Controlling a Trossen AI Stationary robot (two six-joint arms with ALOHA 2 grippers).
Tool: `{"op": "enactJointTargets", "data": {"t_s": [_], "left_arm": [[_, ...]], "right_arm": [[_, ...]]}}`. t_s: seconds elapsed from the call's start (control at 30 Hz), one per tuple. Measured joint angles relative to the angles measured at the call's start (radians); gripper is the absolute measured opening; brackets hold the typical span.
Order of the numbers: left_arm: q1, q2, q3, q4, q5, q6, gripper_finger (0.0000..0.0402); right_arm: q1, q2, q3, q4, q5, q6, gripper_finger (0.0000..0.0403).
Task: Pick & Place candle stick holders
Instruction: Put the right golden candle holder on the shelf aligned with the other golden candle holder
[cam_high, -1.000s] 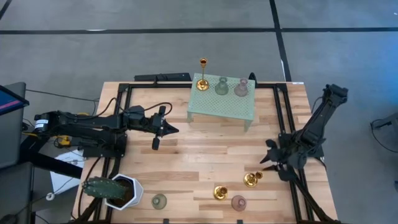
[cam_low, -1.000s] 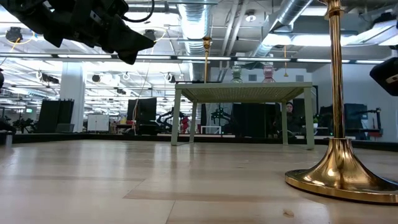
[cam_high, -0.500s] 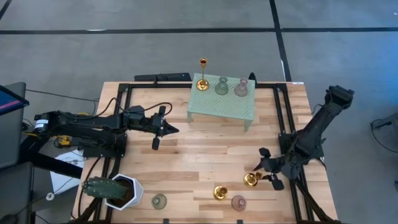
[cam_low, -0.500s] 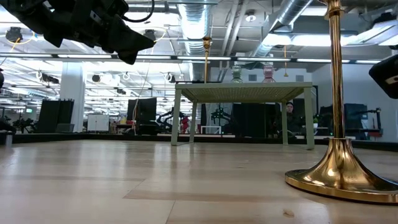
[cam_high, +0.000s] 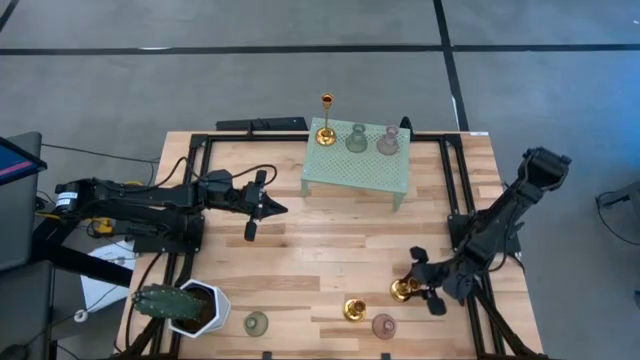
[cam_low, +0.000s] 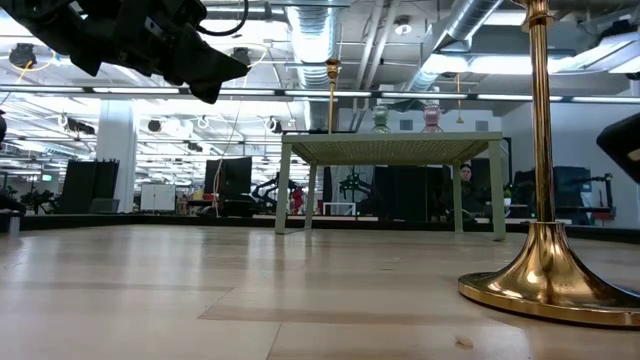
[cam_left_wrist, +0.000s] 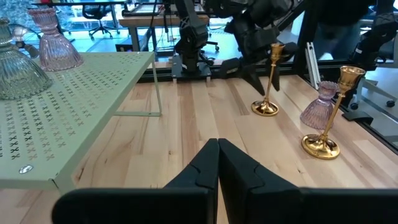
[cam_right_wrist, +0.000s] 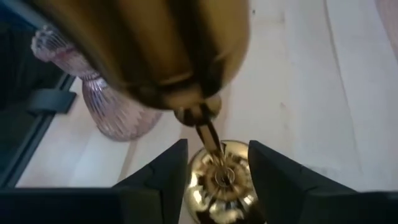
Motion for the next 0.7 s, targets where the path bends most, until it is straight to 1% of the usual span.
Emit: {"op": "enactJointTargets", "data": {"t_s": [0.1,0.17,0.37,0.4,0.5,0.57,0.63,0.7], "left_arm": [[0.000,0.000,0.000,0.000,0.000,0.000,0.0008],[0.000,0.000,0.000,0.000,0.000,-0.005,0.0008],[0.000,0.000,0.000,0.000,0.000,-0.007,0.0008],[0.000,0.000,0.000,0.000,0.000,-0.007,0.0008],[0.000,0.000,0.000,0.000,0.000,-0.007,0.0008],[0.000,0.000,0.000,0.000,0.000,-0.007,0.0008],[0.000,0.000,0.000,0.000,0.000,-0.007,0.0008],[0.000,0.000,0.000,0.000,0.000,-0.012,0.0008]], "right_arm": [[-0.001,0.030,0.000,0.051,0.000,-0.003,0.0142],[-0.001,0.039,0.000,0.062,0.000,-0.003,0.0119],[-0.001,0.033,0.000,0.054,0.008,-0.006,0.0020],[-0.001,0.028,0.000,0.055,0.015,-0.011,0.0013],[0.000,0.007,-0.003,0.042,0.020,-0.009,0.0018],[-0.010,-0.010,-0.004,0.027,0.025,-0.008,0.0014],[-0.032,-0.028,-0.005,0.012,0.030,-0.008,0.0008],[-0.065,-0.045,-0.005,0.003,0.034,-0.007,0.0009]]}}
